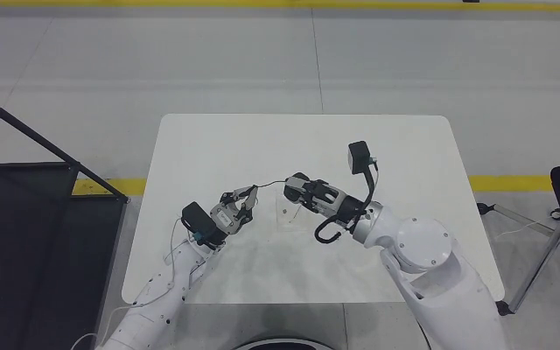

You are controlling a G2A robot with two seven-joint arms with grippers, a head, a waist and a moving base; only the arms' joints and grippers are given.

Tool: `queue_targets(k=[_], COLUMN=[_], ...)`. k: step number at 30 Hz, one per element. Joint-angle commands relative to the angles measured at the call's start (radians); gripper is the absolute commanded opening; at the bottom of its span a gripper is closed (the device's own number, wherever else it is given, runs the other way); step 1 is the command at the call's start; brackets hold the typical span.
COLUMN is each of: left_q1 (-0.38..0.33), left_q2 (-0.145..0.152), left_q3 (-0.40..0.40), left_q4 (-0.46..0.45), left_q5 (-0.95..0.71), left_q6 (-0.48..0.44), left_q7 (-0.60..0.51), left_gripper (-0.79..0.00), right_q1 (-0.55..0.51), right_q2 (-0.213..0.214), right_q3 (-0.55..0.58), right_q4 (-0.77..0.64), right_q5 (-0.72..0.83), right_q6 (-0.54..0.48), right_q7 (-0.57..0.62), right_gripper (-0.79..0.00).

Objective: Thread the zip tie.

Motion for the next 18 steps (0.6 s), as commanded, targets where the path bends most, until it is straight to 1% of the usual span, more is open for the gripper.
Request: queue_targets(k=[1, 10, 18], left_q1=[0.0, 0.0, 0.0], left_q2=[0.0, 0.0, 0.0], left_q3=[0.0, 0.0, 0.0], left_q4=[0.0, 0.0, 0.0], left_q5=[0.0, 0.0, 0.0], left_q6=[0.0, 0.0, 0.0], left_q7=[0.0, 0.0, 0.0], left_gripper=[-0.785, -0.785, -0.785], right_q1=[-0.005, -0.023, -0.009], right_q2=[0.0, -0.001, -0.003], right_q3=[0.001, 0.003, -0.01], right_q4=[-0.002, -0.008, -0.006], right_q5=[-0.005, -0.026, -0.048], right_q6=[-0.013, -0.051, -0.006], right_q7=[0.001, 0.006, 0.032], right_gripper=[-0.785, -0.785, -0.785])
